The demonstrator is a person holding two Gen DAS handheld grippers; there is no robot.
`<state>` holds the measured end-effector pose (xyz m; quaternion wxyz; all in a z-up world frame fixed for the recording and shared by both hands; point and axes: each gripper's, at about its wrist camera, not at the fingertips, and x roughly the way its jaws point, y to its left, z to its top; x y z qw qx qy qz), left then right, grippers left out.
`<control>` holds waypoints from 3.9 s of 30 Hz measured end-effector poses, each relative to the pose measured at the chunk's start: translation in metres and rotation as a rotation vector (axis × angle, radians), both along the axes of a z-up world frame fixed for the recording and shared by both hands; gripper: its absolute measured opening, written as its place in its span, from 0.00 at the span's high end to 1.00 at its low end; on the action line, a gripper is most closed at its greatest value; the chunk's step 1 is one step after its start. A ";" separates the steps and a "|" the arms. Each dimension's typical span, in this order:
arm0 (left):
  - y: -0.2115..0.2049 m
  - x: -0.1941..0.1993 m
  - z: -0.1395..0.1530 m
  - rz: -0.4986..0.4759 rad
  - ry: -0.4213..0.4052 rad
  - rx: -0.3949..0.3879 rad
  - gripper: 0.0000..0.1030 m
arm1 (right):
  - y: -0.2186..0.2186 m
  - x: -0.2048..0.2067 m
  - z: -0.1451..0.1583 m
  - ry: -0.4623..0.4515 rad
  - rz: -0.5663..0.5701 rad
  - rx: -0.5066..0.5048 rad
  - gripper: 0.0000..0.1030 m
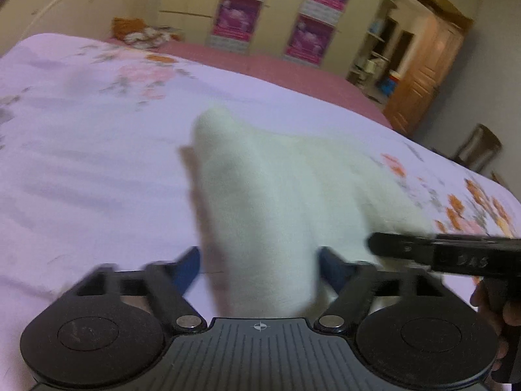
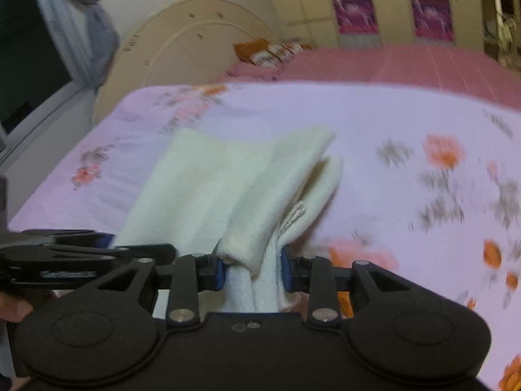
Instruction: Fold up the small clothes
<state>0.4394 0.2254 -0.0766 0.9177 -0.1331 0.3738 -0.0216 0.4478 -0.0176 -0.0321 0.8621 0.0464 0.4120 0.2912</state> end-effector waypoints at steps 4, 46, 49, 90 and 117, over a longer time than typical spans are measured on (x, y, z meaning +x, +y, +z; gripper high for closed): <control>0.017 -0.023 0.005 0.052 -0.060 -0.007 0.20 | -0.029 0.005 -0.002 0.008 -0.072 0.089 0.54; -0.063 -0.123 -0.012 0.127 -0.010 0.145 0.41 | -0.030 -0.104 -0.002 -0.087 0.129 -0.212 0.76; -0.070 -0.135 -0.006 0.123 -0.007 0.163 0.30 | -0.036 -0.103 0.005 -0.035 0.079 -0.174 0.74; -0.151 -0.403 0.149 0.084 -0.338 0.180 0.00 | -0.126 -0.356 0.159 -0.345 -0.109 -0.043 0.01; -0.157 -0.415 0.157 0.083 -0.354 0.184 0.00 | -0.125 -0.371 0.171 -0.370 -0.105 -0.052 0.01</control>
